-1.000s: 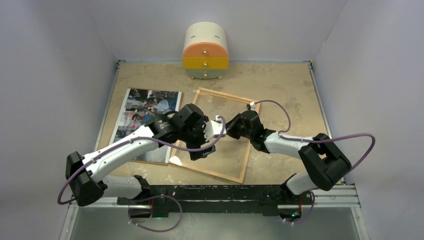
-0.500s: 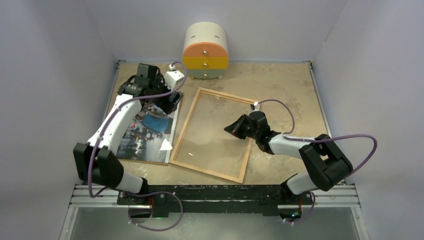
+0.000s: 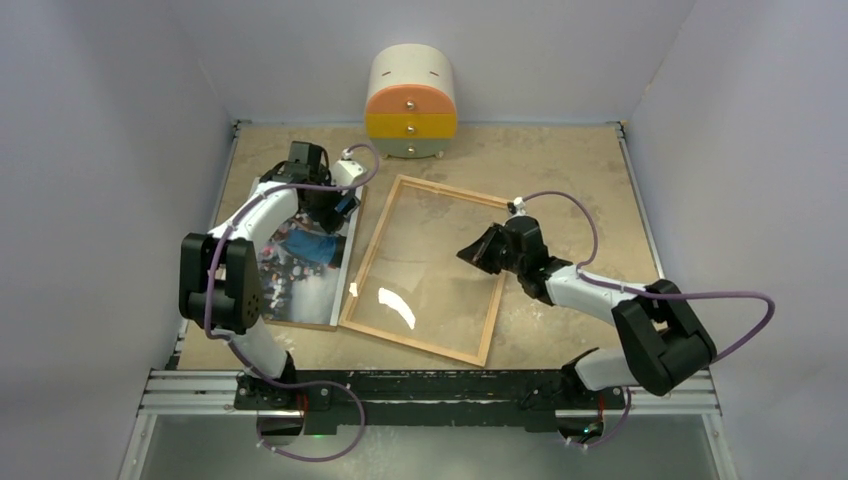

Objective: Put the photo into the frame
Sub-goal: Place the photo frame item in the photo frame.

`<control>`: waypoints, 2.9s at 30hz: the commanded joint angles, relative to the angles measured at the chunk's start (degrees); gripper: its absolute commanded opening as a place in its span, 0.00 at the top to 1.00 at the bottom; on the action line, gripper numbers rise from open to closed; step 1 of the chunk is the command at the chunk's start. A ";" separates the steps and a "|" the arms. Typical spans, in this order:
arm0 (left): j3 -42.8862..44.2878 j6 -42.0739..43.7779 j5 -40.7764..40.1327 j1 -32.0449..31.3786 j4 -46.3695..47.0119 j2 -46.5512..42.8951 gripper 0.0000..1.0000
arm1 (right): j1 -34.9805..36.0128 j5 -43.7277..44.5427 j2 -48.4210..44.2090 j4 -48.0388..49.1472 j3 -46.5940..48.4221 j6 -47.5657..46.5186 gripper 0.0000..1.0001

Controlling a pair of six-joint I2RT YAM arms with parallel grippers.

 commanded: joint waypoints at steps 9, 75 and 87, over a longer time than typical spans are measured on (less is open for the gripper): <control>-3.26 1.76 1.92 -0.08 7.91 0.52 0.20 | -2.00 0.08 -0.09 -1.09 -0.11 -0.99 1.00; -7.33 0.95 -3.49 -6.69 17.88 4.74 0.21 | -8.99 -8.78 3.05 -15.30 6.07 -11.91 1.00; -8.04 0.57 -3.73 -7.90 18.42 5.13 0.22 | -9.48 -13.44 3.96 -17.35 9.16 -14.40 1.00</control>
